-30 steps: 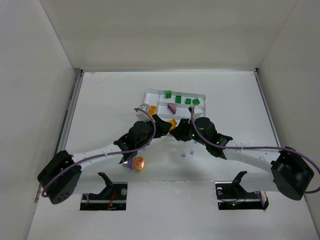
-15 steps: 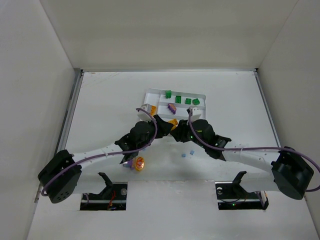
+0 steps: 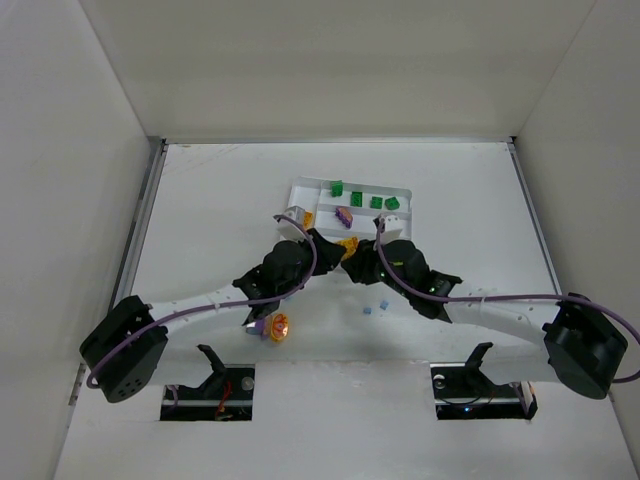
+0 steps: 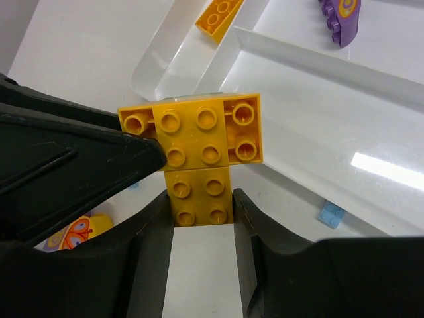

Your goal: Sort the legos into containers by color

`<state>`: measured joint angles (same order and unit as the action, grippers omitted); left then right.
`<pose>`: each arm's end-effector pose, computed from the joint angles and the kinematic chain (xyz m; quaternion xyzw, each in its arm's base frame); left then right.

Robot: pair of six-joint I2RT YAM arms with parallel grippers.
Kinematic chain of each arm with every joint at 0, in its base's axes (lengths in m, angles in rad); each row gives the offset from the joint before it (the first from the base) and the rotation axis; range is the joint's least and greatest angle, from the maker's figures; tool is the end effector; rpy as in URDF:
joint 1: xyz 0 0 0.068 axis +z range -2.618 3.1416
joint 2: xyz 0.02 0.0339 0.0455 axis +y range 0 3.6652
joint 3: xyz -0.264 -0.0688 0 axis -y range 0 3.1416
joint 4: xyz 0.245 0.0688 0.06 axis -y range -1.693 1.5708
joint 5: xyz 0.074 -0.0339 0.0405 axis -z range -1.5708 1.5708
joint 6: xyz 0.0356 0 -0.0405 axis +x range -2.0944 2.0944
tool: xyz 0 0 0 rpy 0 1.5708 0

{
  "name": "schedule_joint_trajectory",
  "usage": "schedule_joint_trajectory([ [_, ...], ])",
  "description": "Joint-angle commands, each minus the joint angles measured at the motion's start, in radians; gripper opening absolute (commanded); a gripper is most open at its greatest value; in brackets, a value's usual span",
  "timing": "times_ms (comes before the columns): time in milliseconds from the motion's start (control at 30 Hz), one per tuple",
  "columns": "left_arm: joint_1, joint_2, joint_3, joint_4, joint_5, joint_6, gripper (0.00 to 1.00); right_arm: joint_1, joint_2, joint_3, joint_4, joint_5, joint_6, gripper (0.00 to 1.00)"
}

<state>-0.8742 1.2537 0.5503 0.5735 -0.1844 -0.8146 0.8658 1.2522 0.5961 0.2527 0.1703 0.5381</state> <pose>0.1792 -0.2040 0.2375 -0.0384 0.7498 -0.4451 0.4880 0.1785 0.2005 0.2195 -0.0894 0.8279 0.3004 0.4651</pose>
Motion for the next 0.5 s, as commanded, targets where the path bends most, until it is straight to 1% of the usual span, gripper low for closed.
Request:
schedule_joint_trajectory([
  [0, 0.016, -0.046, 0.019, 0.133, -0.003, -0.046, 0.12, 0.019, 0.009, 0.036, 0.034, 0.009, -0.013, 0.16],
  [167, 0.043, -0.039, 0.000, 0.201, 0.037, -0.138, 0.12, 0.019, 0.013, 0.034, 0.031, 0.024, -0.015, 0.16],
  [333, 0.048, -0.027, -0.001, 0.233, 0.082, -0.204, 0.12, 0.019, 0.018, 0.031, 0.030, 0.028, -0.013, 0.16],
  [467, 0.037, -0.023, 0.007, 0.241, 0.088, -0.222, 0.12, 0.019, 0.024, 0.034, 0.017, 0.054, -0.017, 0.16],
])
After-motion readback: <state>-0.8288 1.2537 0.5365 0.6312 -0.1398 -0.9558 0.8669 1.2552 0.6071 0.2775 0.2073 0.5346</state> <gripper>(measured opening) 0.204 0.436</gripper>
